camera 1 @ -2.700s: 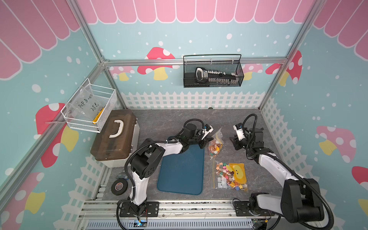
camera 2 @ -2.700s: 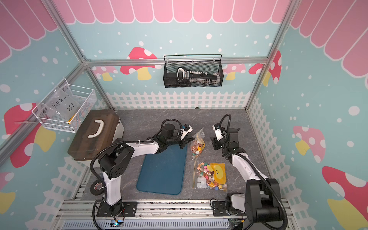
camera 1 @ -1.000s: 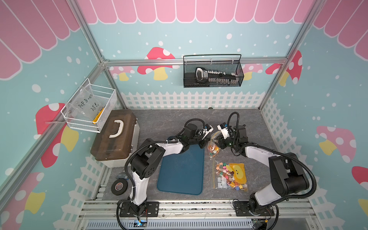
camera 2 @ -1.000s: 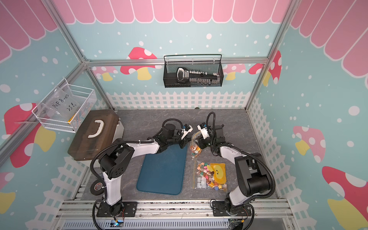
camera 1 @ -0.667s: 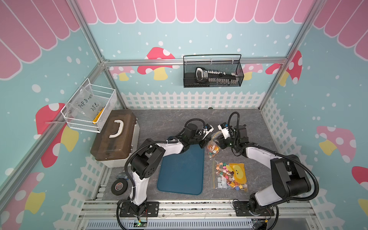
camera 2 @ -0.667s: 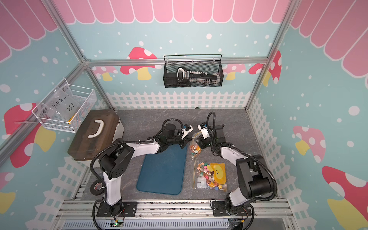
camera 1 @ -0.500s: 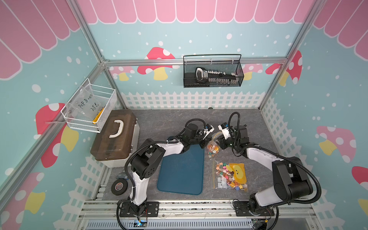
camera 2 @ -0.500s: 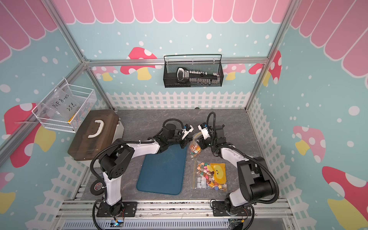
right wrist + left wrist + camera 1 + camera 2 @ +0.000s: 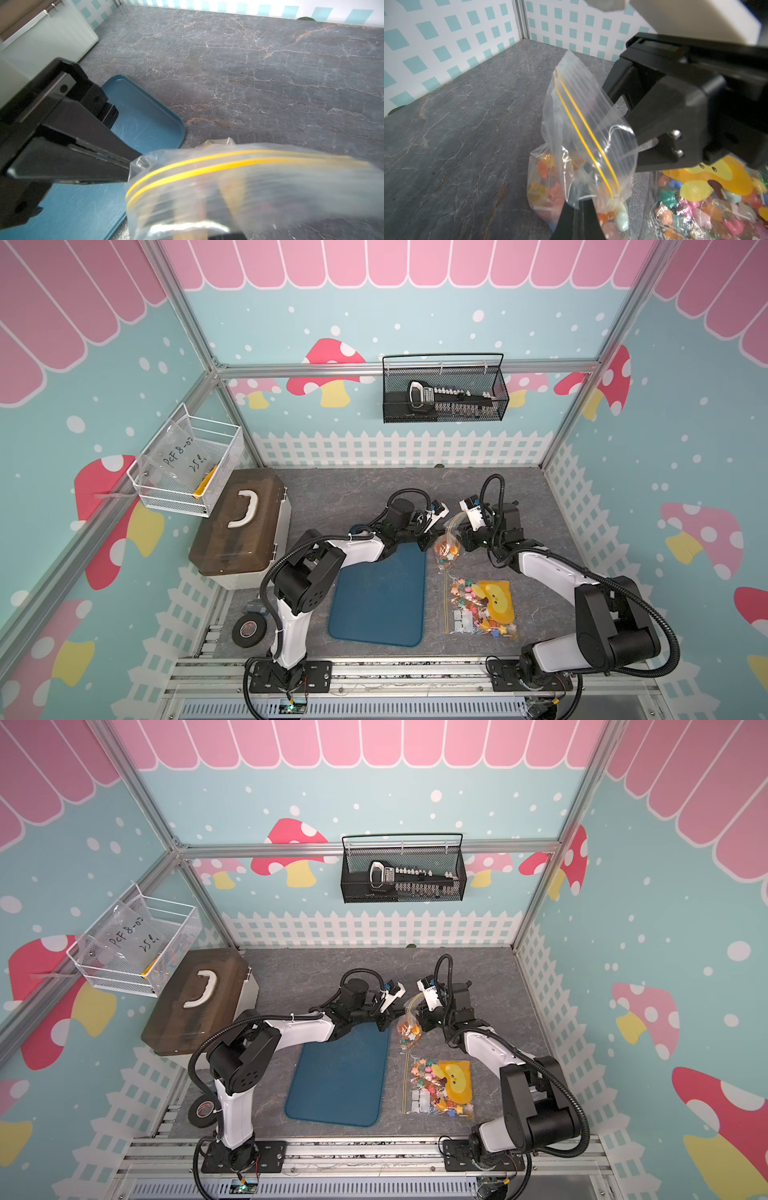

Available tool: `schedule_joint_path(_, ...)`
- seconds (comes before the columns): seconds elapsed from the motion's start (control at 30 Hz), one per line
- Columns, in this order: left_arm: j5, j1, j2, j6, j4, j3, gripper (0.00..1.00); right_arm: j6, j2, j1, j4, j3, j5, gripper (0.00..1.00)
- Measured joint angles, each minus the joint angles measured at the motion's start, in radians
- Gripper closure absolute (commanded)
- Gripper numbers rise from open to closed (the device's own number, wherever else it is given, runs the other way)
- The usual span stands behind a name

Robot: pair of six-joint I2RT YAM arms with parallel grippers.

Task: Pour candies out of the ziploc bag
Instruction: Open the ziploc bag at the center of the board.

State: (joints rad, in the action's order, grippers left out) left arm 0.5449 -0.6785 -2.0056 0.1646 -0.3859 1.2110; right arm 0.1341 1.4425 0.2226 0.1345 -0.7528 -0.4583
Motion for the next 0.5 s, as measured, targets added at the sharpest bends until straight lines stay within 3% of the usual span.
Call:
schedule_joint_path(0.4, 0.006, -0.004, 0.000, 0.000, 0.000, 0.000, 0.96, -0.005, -0.049, 0.000, -0.032, 0.020, 0.016, 1.00)
schedule_joint_path(0.5, 0.010, -0.005, 0.000, 0.000, 0.000, 0.000, 0.96, -0.006, -0.066, 0.000, -0.047, 0.026, 0.021, 1.00)
